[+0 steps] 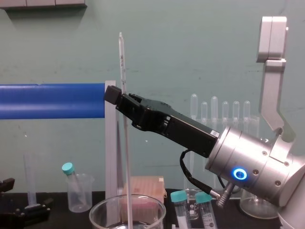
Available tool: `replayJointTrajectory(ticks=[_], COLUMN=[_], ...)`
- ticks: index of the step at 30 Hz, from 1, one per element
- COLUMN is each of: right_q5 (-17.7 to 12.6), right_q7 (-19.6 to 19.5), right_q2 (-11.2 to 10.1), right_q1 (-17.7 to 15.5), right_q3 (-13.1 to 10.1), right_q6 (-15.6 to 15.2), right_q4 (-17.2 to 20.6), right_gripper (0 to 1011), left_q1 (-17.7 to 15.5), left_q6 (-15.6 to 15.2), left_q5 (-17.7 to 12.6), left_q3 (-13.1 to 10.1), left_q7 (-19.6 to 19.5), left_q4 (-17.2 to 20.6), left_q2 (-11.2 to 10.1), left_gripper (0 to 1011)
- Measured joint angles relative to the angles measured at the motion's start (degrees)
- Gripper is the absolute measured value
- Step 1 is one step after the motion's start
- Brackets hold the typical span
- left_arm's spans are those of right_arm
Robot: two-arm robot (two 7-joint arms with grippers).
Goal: Hold the thermometer with one hand and immerse one end into the beaker, then reinsert it into the test tube rack.
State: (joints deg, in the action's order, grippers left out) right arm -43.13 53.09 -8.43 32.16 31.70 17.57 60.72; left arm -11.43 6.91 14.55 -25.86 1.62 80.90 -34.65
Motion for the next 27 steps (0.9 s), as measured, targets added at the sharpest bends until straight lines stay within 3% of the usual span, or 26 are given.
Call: replayJointTrajectory(ticks=[27], right_q5=[0.0], right_q7=[0.0], right_q2=[0.0], right_q1=[0.0], right_q3=[0.0], right_q6=[0.0], right_q4=[0.0], right_gripper=[52], left_q1=[0.0], left_q6=[0.0], left_q5=[0.0], left_q3=[0.0], left_q7=[0.0], left_q4=[0.0], left_q2=[0.0], left_gripper=[1008])
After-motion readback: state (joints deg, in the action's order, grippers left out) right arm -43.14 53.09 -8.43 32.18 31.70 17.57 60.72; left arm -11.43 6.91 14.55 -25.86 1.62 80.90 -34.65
